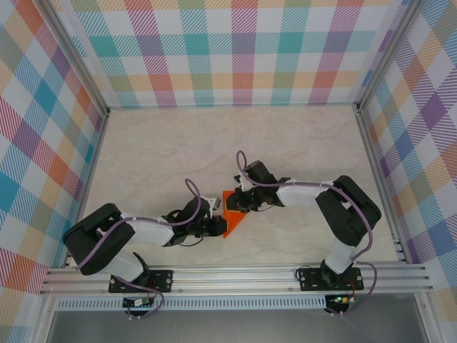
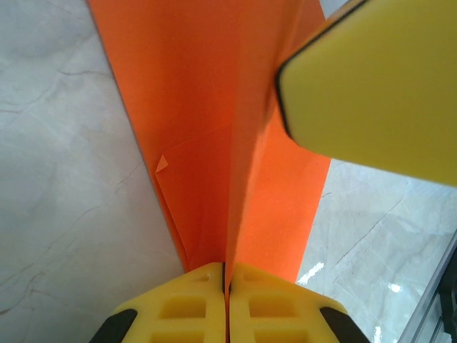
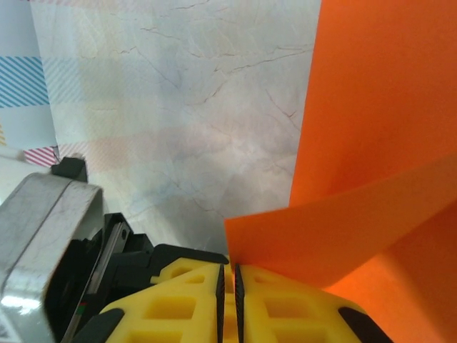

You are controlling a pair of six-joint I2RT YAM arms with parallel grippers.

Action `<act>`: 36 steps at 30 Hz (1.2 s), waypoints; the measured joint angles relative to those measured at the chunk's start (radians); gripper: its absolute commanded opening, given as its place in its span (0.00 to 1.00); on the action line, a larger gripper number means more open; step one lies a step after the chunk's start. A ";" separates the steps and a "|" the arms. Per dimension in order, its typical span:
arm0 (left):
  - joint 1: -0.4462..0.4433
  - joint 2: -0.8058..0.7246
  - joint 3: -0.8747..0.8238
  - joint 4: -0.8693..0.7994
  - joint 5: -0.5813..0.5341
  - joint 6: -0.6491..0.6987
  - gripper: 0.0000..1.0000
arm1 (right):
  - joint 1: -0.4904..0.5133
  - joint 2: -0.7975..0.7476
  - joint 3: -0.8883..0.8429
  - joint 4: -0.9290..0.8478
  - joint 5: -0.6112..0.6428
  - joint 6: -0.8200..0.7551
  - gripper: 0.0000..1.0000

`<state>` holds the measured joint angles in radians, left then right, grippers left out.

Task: Fold a paper plane with a square sheet of paper (pick it up from the middle)
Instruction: Fourth fold the wing at the center of the table.

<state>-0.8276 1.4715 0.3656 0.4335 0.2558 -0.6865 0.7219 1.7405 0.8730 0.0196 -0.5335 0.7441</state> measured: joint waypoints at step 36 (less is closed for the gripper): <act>0.002 -0.097 0.010 -0.151 -0.005 0.022 0.24 | 0.000 0.082 0.063 -0.021 0.001 -0.027 0.14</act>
<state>-0.8261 1.3746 0.3756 0.2821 0.2508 -0.6647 0.7219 1.8229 0.9363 -0.0017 -0.5323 0.7166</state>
